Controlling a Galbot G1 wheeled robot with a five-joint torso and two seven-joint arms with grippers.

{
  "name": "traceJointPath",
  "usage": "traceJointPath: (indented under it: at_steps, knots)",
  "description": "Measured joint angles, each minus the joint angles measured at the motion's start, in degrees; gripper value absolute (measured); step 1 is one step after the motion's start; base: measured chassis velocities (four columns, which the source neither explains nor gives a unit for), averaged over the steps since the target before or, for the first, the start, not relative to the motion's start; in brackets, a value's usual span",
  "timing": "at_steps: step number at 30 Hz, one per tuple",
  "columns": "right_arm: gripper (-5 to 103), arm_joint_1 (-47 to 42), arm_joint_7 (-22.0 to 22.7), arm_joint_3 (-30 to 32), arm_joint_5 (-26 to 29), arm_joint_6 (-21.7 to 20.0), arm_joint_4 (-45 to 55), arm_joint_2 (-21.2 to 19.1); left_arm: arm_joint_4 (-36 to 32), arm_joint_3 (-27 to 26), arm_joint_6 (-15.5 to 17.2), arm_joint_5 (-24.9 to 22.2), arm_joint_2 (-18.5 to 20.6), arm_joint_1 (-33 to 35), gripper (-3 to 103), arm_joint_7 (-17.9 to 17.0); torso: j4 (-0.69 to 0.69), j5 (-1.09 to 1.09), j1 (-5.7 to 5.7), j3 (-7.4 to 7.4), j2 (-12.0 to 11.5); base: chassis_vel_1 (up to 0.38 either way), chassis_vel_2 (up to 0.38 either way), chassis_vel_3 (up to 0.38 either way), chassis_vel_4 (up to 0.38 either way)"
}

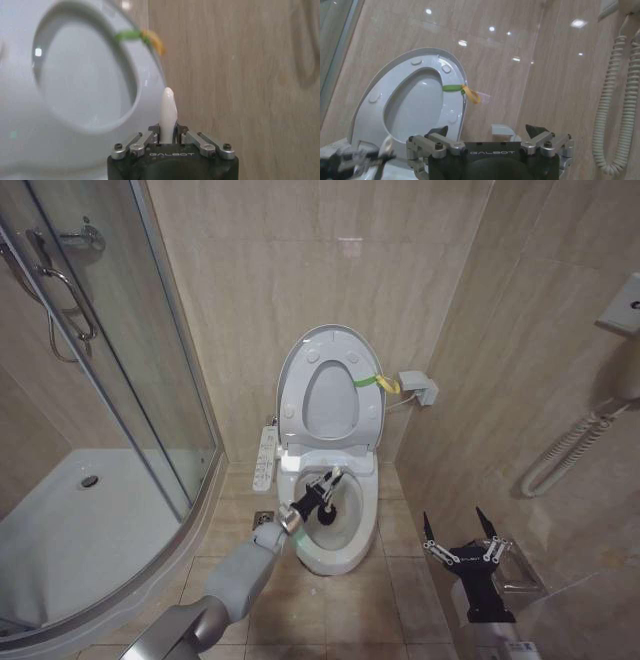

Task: Open the toilet lid, clean the toilet bowl with a toilet brush, close the toilet lid, and flush.

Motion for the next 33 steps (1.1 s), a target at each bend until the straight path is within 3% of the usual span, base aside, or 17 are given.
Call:
traceJointPath:
  at_steps: [2,8,16,24,28,33]
  knots:
    - [100,0.00,0.00,0.00,0.00,0.00,0.00,0.00,-5.40,1.57,0.96,0.02,0.97,1.65,21,-1.07,0.00,0.00,0.00,0.00,0.00,0.000,0.000,0.000,0.000]
    - [100,0.00,0.00,0.00,0.00,0.00,0.00,0.00,-7.42,3.94,1.20,0.31,0.30,3.77,21,-1.44,0.01,0.00,-0.01,0.00,0.00,0.000,0.000,0.000,0.000]
    - [100,0.00,0.00,0.00,0.00,0.00,0.00,0.00,-1.93,3.88,0.03,1.57,-2.25,4.45,21,-0.59,0.01,0.00,-0.01,0.00,0.00,0.000,0.000,0.000,0.000]
    - [100,0.00,0.00,0.00,0.00,0.00,0.00,0.00,7.10,0.08,-0.54,0.55,-1.91,1.12,21,1.48,0.01,0.00,0.00,0.00,0.00,0.000,0.000,0.000,0.000]
    - [100,0.00,0.00,-0.01,0.00,0.00,0.00,0.00,7.66,-1.33,-0.62,0.64,-1.46,0.23,21,1.71,0.01,0.00,0.00,0.01,0.00,0.000,0.000,0.000,0.000]
    - [100,0.00,0.00,0.00,0.00,0.00,0.00,0.00,-0.74,-2.30,-0.95,2.06,0.89,0.92,21,0.75,0.00,0.00,0.00,0.00,0.00,0.000,0.000,0.000,0.000]
